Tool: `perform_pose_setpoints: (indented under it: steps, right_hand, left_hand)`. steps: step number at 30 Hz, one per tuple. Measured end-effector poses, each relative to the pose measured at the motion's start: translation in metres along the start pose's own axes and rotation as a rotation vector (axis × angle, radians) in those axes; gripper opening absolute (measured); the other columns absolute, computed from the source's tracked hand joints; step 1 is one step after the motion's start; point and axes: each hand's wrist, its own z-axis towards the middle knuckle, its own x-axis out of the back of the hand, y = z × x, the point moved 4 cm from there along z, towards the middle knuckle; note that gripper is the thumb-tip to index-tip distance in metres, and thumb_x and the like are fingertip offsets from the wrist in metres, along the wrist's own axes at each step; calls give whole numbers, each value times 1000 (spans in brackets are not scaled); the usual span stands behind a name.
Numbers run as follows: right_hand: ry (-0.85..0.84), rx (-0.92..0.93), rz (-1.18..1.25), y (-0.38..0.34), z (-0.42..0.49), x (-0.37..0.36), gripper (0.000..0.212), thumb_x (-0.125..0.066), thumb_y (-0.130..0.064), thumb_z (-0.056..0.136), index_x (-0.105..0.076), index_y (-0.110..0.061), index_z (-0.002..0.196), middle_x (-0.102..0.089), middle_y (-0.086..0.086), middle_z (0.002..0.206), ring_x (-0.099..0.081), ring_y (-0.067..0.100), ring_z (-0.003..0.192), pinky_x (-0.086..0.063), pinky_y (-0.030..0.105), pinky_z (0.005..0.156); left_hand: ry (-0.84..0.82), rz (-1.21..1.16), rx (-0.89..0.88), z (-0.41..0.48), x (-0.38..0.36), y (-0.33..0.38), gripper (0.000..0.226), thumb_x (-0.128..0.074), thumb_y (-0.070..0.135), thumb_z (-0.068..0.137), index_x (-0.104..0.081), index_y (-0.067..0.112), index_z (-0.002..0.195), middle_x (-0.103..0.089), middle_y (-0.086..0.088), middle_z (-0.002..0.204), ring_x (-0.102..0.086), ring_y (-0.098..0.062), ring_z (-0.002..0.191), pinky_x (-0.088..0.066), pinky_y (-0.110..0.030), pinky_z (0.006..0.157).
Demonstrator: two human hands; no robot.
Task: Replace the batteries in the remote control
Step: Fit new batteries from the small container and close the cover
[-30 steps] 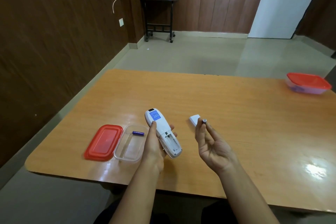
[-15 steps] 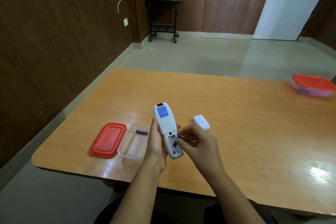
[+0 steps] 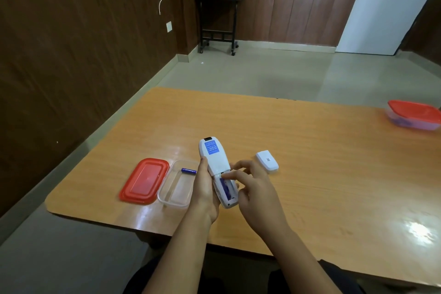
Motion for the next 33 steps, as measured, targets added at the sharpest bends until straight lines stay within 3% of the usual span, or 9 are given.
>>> perform_pose_setpoints:
  steps: [4,7,11,13,16,19,24,29,33]
  right_hand:
    - [-58,10,-114,1,-5,-6,59,-52,2,78,-62,-38,119,-51,-11,131,-49,12,116,-48,27,76]
    - [-88,58,-296,-2,-11,-14,73,-60,4,61,-61,-40,119,-56,-3,131,-55,24,118,-49,36,78]
    - [-118,59,-198,0,-12,-22,79,-43,2,64,-52,-42,129,-37,-3,149,-32,23,136,-34,34,100]
    - [-81,25,-85,2,-10,-16,77,-43,5,73,-48,-44,132,-35,-9,147,-30,13,133,-23,19,101]
    - [-34,-102,91,13,-7,-7,57,-49,-1,84,-56,-41,124,-48,-14,128,-41,4,122,-27,9,92]
    - [-88,-166,45,19,5,-19,35,-50,-12,90,-66,-34,111,-56,-11,119,-48,10,117,-35,18,87]
    - [-193,-74,-180,-6,55,-72,32,-49,-25,90,-63,-33,117,-52,-4,131,-39,20,126,-37,32,97]
    - [-331,35,-422,-23,84,-119,36,-47,-25,88,-64,-23,120,-47,1,139,-29,25,134,-31,37,104]
    - [-285,60,-448,-23,86,-128,33,-53,-29,84,-67,-19,112,-49,2,138,-27,25,137,-28,37,106]
  left_hand:
    - [19,5,6,0,2,3,57,-27,56,96,-64,13,97,-69,-10,90,-65,-24,81,-51,-39,76]
    - [54,26,3,4,8,7,64,-24,58,95,-65,8,93,-69,-10,87,-64,-23,84,-51,-40,73]
    - [63,-4,0,3,16,13,58,-25,53,97,-63,11,87,-73,-9,78,-63,-24,87,-47,-44,86]
    - [97,-13,-87,5,25,22,55,-25,51,98,-63,12,92,-72,-7,80,-63,-22,84,-48,-39,80]
    - [280,-116,-215,8,51,41,51,-25,50,98,-60,13,106,-69,-2,78,-63,-18,70,-47,-32,70]
    - [454,-214,-301,5,80,56,55,-24,48,98,-58,11,120,-67,-8,93,-62,-21,75,-48,-31,72]
    - [565,-335,-342,-8,92,65,54,-25,45,99,-47,15,138,-58,-12,129,-60,-30,108,-44,-36,83]
    - [567,-360,-276,-9,90,64,53,-27,50,98,-43,24,141,-55,-12,134,-56,-33,118,-42,-39,86]
    - [564,-337,-251,-7,91,63,53,-26,52,98,-39,27,142,-54,-13,134,-55,-34,119,-42,-42,87]
